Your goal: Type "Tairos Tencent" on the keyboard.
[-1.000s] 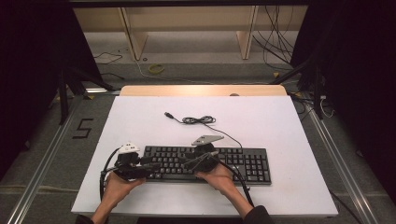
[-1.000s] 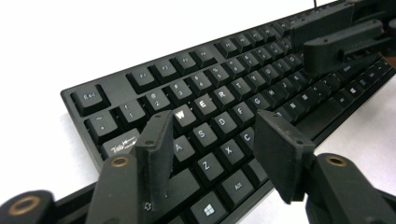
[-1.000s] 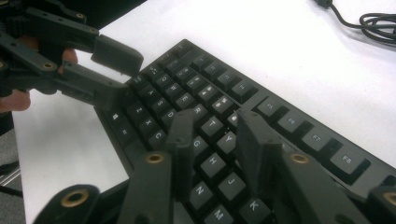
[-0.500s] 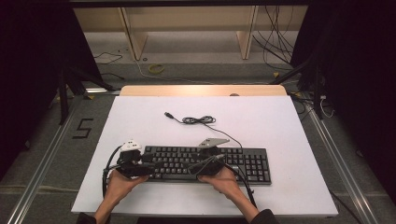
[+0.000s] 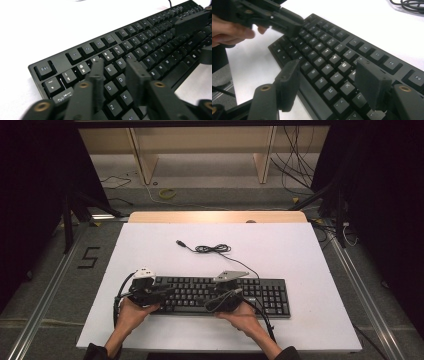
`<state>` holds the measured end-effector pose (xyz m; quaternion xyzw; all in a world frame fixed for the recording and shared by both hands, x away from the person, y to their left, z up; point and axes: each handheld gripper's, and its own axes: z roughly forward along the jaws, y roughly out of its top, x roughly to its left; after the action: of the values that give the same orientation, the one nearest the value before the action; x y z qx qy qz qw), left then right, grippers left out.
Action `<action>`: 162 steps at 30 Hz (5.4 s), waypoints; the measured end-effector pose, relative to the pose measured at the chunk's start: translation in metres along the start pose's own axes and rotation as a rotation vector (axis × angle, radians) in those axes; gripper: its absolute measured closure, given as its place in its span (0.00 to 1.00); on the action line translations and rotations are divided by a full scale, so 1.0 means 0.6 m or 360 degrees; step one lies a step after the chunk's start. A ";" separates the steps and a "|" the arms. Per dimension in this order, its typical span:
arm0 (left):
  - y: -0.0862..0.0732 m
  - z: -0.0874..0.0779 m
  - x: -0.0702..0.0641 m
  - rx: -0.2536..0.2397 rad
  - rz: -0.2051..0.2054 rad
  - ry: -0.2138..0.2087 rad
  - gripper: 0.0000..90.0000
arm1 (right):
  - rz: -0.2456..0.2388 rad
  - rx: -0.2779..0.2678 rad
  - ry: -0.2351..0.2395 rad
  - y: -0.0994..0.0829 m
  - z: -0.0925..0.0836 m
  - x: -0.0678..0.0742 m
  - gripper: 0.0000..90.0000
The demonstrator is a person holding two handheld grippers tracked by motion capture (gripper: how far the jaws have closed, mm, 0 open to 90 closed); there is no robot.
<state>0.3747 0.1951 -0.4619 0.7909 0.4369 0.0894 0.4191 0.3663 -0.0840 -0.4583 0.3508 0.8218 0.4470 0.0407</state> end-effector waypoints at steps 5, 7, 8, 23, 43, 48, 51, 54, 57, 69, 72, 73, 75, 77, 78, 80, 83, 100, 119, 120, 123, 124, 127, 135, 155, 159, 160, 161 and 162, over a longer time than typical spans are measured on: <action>0.007 0.006 0.001 0.0020 0.0021 0.0022 0.93 | -0.0016 -0.0007 0.0016 -0.002 -0.002 0.005 0.41; 0.010 0.009 0.000 0.0031 0.0025 0.0026 0.97 | -0.0024 -0.0005 0.0020 -0.003 -0.002 0.006 0.41; 0.012 0.012 0.000 0.0040 0.0030 0.0025 0.99 | -0.0029 -0.0005 0.0022 -0.004 -0.002 0.007 0.40; 0.017 0.042 -0.002 0.0139 0.0058 0.0016 0.99 | -0.0035 -0.0004 0.0023 -0.010 -0.010 0.010 0.40; 0.018 0.042 -0.006 0.0119 0.0041 0.0013 0.94 | -0.0042 -0.0005 0.0016 -0.010 -0.008 0.011 0.41; 0.020 0.034 -0.006 0.0074 0.0027 -0.0030 0.86 | -0.0039 -0.0012 0.0012 -0.010 -0.007 0.010 0.42; 0.020 0.029 -0.005 0.0070 0.0019 -0.0046 0.78 | -0.0038 -0.0016 0.0014 -0.010 -0.007 0.010 0.45; 0.017 0.026 -0.004 0.0060 -0.0004 -0.0096 0.67 | -0.0049 -0.0003 0.0020 -0.010 -0.006 0.010 0.51; 0.016 0.023 -0.006 0.0068 -0.0007 -0.0102 0.60 | -0.0063 0.0011 0.0023 -0.010 -0.003 0.011 0.57; 0.011 0.006 -0.011 -0.0019 -0.0012 -0.0162 0.40 | -0.0100 0.0036 0.0040 -0.009 0.005 0.013 0.82; 0.010 0.004 -0.014 -0.0026 -0.0002 -0.0170 0.38 | -0.0097 0.0041 0.0039 -0.008 0.008 0.012 0.86; 0.010 0.003 -0.016 -0.0026 -0.0003 -0.0173 0.37 | -0.0097 0.0044 0.0041 -0.008 0.009 0.012 0.88; 0.009 0.001 -0.017 -0.0032 0.0005 -0.0169 0.37 | -0.0098 0.0051 0.0043 -0.008 0.011 0.012 0.90; 0.008 -0.001 -0.019 -0.0043 0.0000 -0.0170 0.37 | -0.0106 0.0054 0.0043 -0.008 0.013 0.012 0.92; 0.008 -0.003 -0.019 -0.0040 0.0008 -0.0172 0.37 | -0.0105 0.0058 0.0040 -0.008 0.014 0.012 0.93; 0.007 -0.005 -0.020 -0.0049 0.0006 -0.0167 0.36 | -0.0104 0.0067 0.0035 -0.008 0.015 0.011 0.95; 0.006 -0.009 -0.020 -0.0065 0.0014 -0.0166 0.36 | -0.0105 0.0073 0.0022 -0.008 0.019 0.009 0.98; -0.008 -0.022 -0.024 -0.0117 0.0016 -0.0174 0.33 | -0.0112 0.0109 -0.0004 -0.007 0.032 0.010 1.00; -0.016 -0.027 -0.022 -0.0143 0.0014 -0.0167 0.33 | -0.0145 0.0169 -0.0025 -0.016 0.054 0.014 1.00; -0.016 -0.027 -0.021 -0.0144 0.0013 -0.0169 0.33 | -0.0147 0.0169 -0.0023 -0.016 0.055 0.014 1.00; -0.016 -0.026 -0.021 -0.0142 0.0021 -0.0169 0.33 | -0.0148 0.0170 -0.0026 -0.017 0.055 0.015 1.00; -0.017 -0.026 -0.022 -0.0141 0.0022 -0.0168 0.34 | -0.0153 0.0170 -0.0030 -0.017 0.055 0.016 1.00; -0.018 -0.023 -0.023 -0.0135 0.0022 -0.0168 0.34 | -0.0144 0.0166 -0.0029 -0.017 0.055 0.016 1.00; -0.019 -0.018 -0.025 -0.0117 0.0035 -0.0178 0.35 | -0.0104 0.0067 -0.0002 -0.007 0.033 0.010 0.94; -0.019 -0.009 -0.031 -0.0055 0.0060 -0.0184 0.53 | -0.0060 -0.0020 0.0004 -0.006 -0.015 -0.006 0.60; -0.018 -0.008 -0.032 -0.0039 0.0059 -0.0184 0.56 | -0.0061 -0.0029 -0.0002 -0.008 -0.020 -0.007 0.55; -0.018 -0.007 -0.032 -0.0036 0.0062 -0.0186 0.58 | -0.0059 -0.0031 -0.0004 -0.008 -0.021 -0.007 0.55; -0.018 -0.007 -0.033 -0.0035 0.0059 -0.0187 0.59 | -0.0058 -0.0032 -0.0004 -0.009 -0.023 -0.008 0.54; -0.017 -0.006 -0.033 -0.0030 0.0065 -0.0187 0.61 | -0.0056 -0.0037 -0.0008 -0.009 -0.024 -0.008 0.53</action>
<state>0.3545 0.1851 -0.4629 0.7996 0.3943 0.0555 0.4495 0.3614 -0.0993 -0.4551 0.3369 0.8225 0.4550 0.0547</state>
